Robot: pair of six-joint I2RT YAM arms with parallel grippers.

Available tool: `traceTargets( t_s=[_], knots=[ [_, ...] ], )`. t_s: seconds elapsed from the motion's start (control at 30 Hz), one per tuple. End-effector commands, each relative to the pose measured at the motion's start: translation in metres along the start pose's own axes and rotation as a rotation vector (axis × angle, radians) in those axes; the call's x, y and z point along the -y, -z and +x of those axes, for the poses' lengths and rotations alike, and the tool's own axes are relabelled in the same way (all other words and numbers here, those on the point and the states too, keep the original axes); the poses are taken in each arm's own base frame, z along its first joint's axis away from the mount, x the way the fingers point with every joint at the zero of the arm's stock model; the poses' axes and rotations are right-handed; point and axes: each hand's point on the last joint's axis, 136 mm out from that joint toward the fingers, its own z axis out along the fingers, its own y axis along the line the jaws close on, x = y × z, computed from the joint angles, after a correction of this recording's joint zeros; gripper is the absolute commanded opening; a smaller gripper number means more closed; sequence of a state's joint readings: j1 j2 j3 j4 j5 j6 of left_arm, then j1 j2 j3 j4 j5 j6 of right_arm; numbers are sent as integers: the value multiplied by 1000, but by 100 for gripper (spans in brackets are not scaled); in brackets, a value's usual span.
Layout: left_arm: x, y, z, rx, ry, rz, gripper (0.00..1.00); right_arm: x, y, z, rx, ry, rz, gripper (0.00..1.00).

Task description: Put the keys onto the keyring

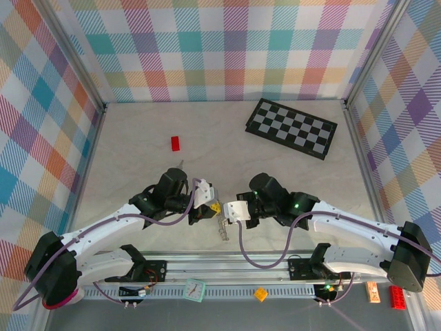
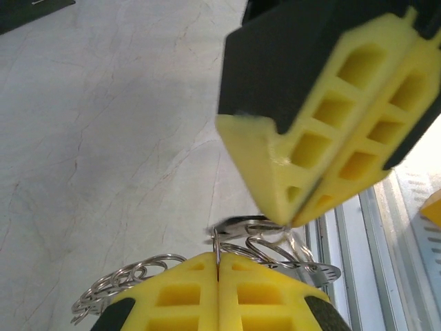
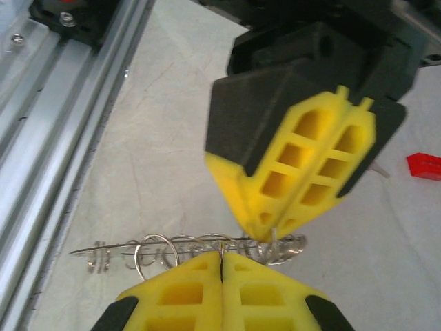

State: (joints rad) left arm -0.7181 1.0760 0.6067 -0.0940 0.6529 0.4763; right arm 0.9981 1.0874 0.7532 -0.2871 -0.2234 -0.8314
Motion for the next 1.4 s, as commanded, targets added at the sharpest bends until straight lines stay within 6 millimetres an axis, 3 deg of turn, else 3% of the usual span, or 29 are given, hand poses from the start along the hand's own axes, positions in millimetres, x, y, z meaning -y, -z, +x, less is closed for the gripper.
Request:
traceTargets(
  t_s=[0.0,0.1,0.23,0.37,1.37],
  knots=[
    [-4,5,-22,49,-39,-25,0,-10,4,-10,30,15,-61,0],
    [-3,4,-22,50,-38,-21,0,-5,2,-7,13,17,-36,0],
    [0,4,-21,52,-39,-2,0,24,3,-4,-8,41,133,0],
    [3,4,-21,58,-41,15,0,38,5,-4,-25,36,198,0],
    [-2,1,-23,56,-27,5,0,13,-4,-4,1,28,65,0]
  ],
)
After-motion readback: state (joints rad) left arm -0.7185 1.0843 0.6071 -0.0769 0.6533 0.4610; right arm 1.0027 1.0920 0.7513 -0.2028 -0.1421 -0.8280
